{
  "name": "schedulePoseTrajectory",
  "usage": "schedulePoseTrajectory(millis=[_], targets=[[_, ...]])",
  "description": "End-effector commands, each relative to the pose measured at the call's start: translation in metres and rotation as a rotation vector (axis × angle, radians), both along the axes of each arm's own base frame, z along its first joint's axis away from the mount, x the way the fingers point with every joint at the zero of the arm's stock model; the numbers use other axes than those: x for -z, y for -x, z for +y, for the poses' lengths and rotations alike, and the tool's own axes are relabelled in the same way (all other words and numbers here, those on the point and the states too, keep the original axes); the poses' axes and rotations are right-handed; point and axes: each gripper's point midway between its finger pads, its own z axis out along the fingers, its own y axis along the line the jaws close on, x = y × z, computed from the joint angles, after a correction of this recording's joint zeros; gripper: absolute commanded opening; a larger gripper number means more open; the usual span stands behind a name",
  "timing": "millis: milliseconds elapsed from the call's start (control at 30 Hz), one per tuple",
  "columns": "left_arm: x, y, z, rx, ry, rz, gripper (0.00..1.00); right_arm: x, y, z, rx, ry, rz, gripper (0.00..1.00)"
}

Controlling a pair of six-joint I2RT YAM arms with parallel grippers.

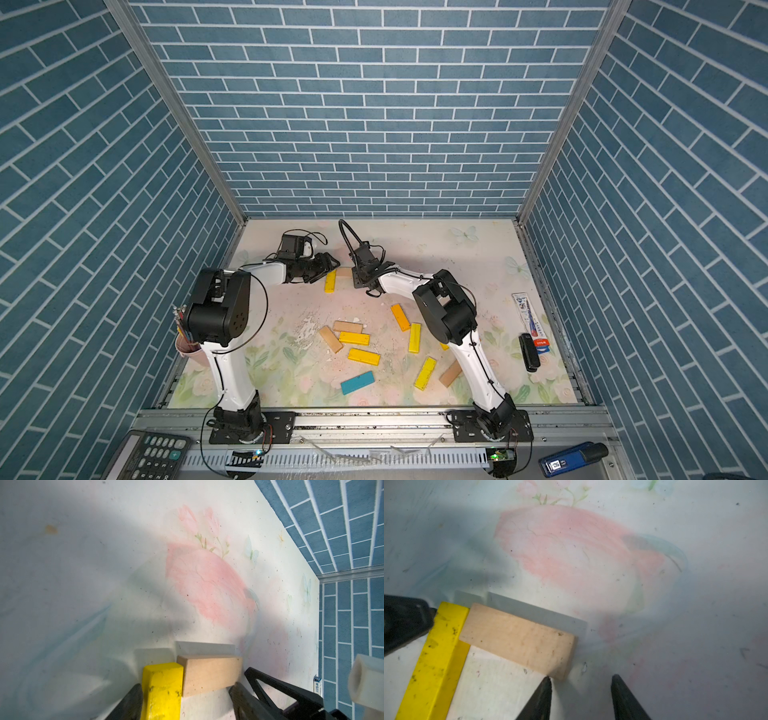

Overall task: Assemble the number 8 with building blocks
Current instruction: Assemble the building block at the center of the board.

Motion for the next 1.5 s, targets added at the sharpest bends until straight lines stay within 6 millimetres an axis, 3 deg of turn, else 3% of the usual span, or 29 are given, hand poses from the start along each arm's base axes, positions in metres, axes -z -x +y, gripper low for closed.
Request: schedulePoseTrajectory(millis=[0, 1067, 1467], targets=[[0.003, -0.002, 0.002, 0.002, -0.007, 0.002, 0.7, 0.027, 0.007, -0.015, 0.025, 0.061, 0.08, 0.48], [0.003, -0.005, -0.007, 0.008, 0.012, 0.001, 0.7, 0.025, 0.011, -0.012, 0.003, 0.022, 0.08, 0.48], [0.01, 0.008, 0.004, -0.043, -0.025, 0.046, 0.7, 0.02, 0.016, -0.01, -0.021, -0.004, 0.073, 0.48]])
